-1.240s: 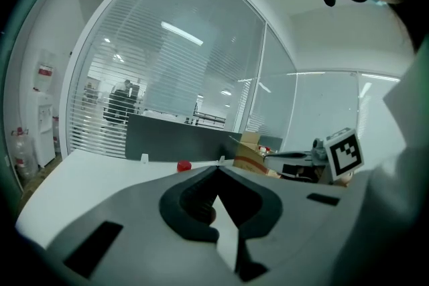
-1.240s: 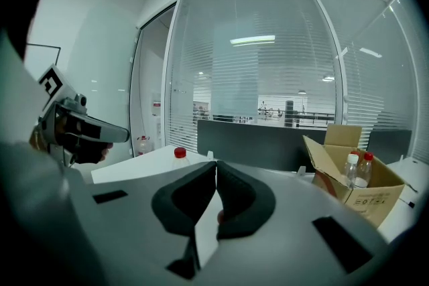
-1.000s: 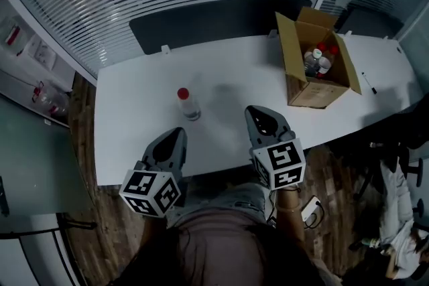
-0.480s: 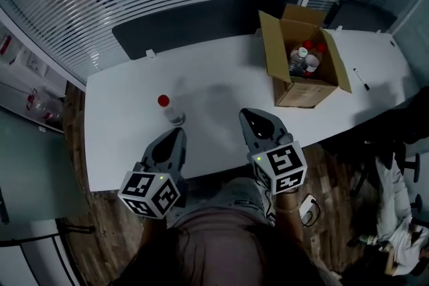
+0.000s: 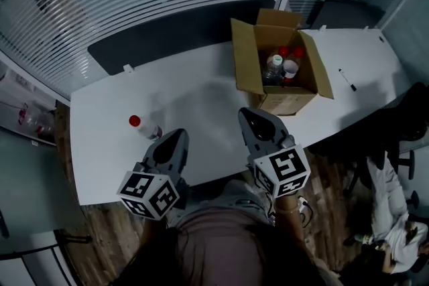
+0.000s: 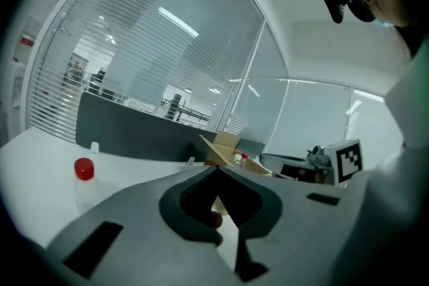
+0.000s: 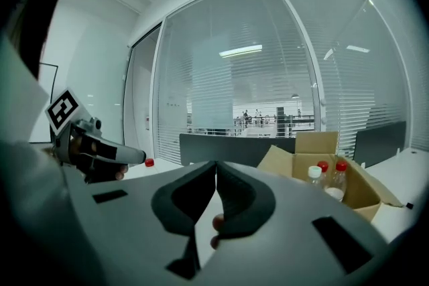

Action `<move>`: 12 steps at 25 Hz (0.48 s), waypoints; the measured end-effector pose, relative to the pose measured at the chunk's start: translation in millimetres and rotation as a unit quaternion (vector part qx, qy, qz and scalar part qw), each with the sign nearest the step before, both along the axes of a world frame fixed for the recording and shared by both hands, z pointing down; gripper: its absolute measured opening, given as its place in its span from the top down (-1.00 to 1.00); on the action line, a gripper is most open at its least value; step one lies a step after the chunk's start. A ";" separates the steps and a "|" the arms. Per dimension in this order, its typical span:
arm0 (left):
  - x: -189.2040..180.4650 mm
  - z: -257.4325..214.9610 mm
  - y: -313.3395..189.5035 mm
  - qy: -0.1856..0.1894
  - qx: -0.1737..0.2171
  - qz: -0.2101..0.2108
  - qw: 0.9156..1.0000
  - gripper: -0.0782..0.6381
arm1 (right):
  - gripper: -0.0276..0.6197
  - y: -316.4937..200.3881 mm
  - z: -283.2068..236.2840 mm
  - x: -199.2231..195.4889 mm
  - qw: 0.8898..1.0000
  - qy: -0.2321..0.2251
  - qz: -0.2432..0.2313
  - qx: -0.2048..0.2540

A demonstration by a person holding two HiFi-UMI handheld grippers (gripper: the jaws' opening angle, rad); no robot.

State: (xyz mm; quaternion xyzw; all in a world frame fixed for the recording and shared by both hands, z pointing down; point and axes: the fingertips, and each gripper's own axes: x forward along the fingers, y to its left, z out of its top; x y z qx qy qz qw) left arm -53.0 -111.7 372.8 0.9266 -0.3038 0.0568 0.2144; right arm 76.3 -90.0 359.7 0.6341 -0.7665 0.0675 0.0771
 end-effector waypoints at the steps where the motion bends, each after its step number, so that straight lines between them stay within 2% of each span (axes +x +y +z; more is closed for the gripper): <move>1: 9.1 0.1 -0.9 0.000 -0.001 0.004 1.000 0.76 | 0.83 -0.6 -1.3 9.7 1.000 0.001 0.005 0.001; 12: 82.9 5.4 -15.6 -0.010 0.007 0.007 1.000 0.76 | 0.83 -12.4 -3.4 101.8 0.999 0.015 0.032 0.004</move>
